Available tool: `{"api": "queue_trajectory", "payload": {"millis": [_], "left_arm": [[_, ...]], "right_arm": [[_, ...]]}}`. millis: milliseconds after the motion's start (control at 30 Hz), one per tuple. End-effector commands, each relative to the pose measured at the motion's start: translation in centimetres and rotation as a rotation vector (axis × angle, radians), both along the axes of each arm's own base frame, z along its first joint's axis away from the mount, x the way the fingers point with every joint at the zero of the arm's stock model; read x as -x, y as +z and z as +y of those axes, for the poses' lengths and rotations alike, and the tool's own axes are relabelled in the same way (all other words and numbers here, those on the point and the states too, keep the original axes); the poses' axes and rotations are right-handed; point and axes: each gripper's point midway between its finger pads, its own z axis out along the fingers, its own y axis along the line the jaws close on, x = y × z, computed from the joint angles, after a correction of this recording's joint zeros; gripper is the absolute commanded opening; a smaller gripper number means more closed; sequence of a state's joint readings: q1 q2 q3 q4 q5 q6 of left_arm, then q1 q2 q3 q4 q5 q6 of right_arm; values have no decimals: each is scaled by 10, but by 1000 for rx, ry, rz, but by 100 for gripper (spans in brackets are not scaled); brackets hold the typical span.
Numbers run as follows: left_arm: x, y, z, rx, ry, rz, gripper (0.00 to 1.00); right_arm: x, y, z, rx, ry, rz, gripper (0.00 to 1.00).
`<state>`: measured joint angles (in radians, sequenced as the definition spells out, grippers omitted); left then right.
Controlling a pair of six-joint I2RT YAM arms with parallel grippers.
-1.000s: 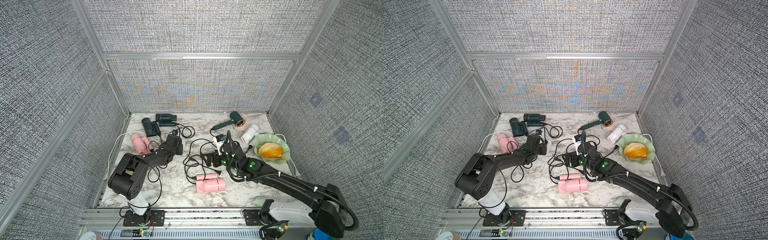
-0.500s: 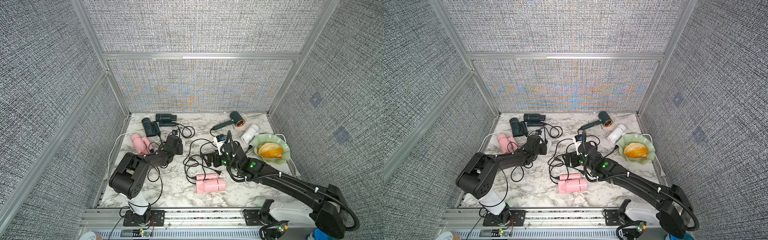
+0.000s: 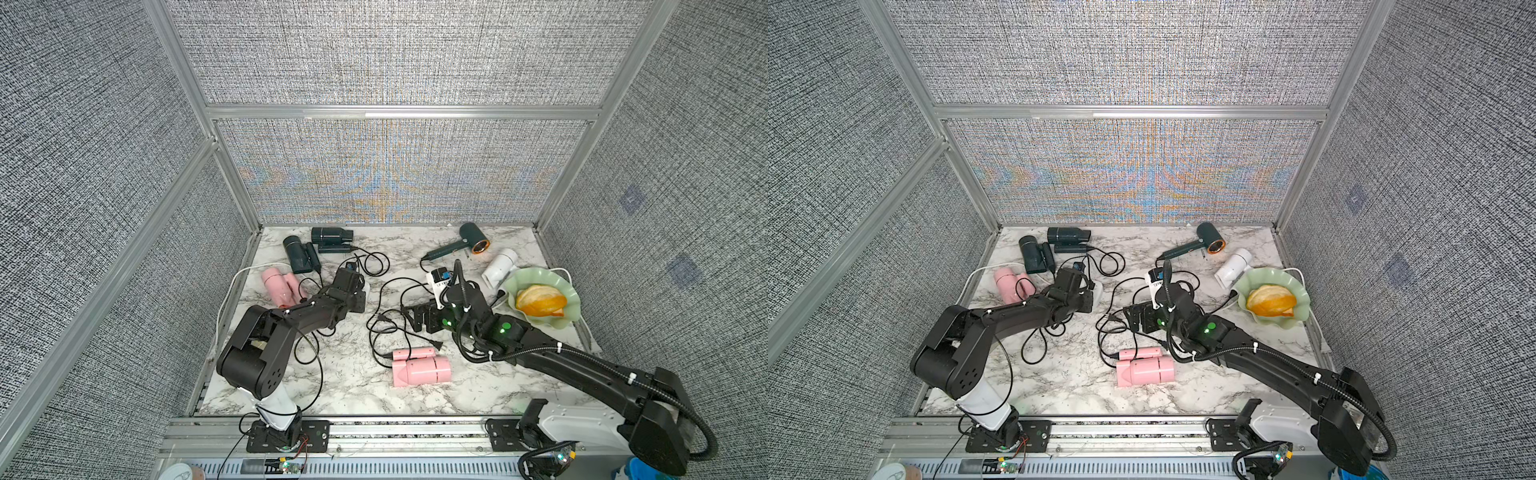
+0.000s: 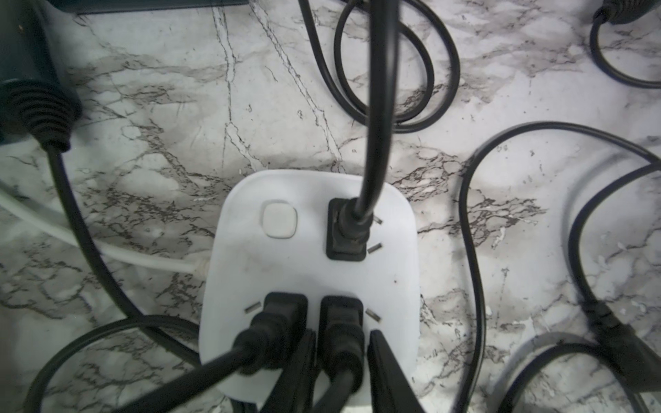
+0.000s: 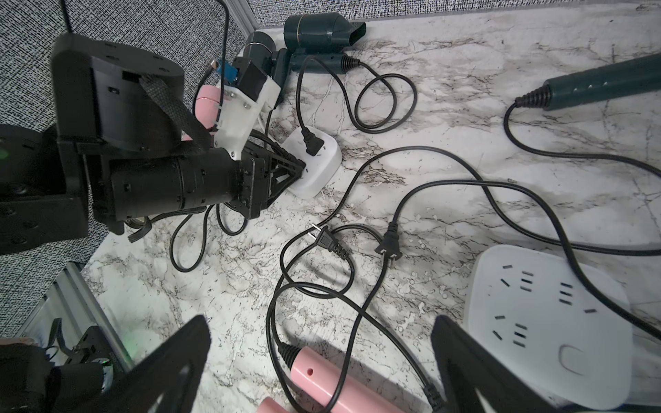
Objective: Charge the blow dryers
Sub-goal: Insert the plug into the socket, then pick up the plug from the center of the board.
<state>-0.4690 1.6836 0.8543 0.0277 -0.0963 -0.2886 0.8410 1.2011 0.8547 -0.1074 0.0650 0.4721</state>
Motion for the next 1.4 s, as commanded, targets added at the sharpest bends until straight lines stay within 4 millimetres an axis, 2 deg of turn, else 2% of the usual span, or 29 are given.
{"api": "queue_trajectory", "payload": {"millis": [0,200,433,633,800,933,1000,1067,1200,1233,1367], "left_arm": [[7,-3,4,-16,5,43,33],[11,12,0,33,9,40,36],[33,44,-9,174,-18,30,39],[66,78,-27,364,-105,26,42],[96,107,-43,525,-198,-5,46],[108,134,-47,671,-198,-49,58],[116,145,-54,734,-243,-54,60],[120,149,-58,778,-266,-42,66],[128,155,-66,832,-332,-50,97],[129,157,-66,839,-341,-58,99],[130,164,-66,830,-366,-97,99]], "right_arm": [[0,3,0,-1,4,-5,99],[0,3,-2,-2,-3,-5,99],[-1,-3,-11,37,-36,2,99],[-1,-5,-39,94,-112,4,95],[-2,-12,-72,128,-196,43,92],[-9,-16,-97,152,-265,72,87],[-17,-20,-109,156,-304,83,80],[-26,-27,-122,165,-339,116,71],[-37,-45,-131,184,-334,216,62],[-37,-49,-132,197,-335,232,61],[-39,-72,-140,229,-367,298,54]]}}
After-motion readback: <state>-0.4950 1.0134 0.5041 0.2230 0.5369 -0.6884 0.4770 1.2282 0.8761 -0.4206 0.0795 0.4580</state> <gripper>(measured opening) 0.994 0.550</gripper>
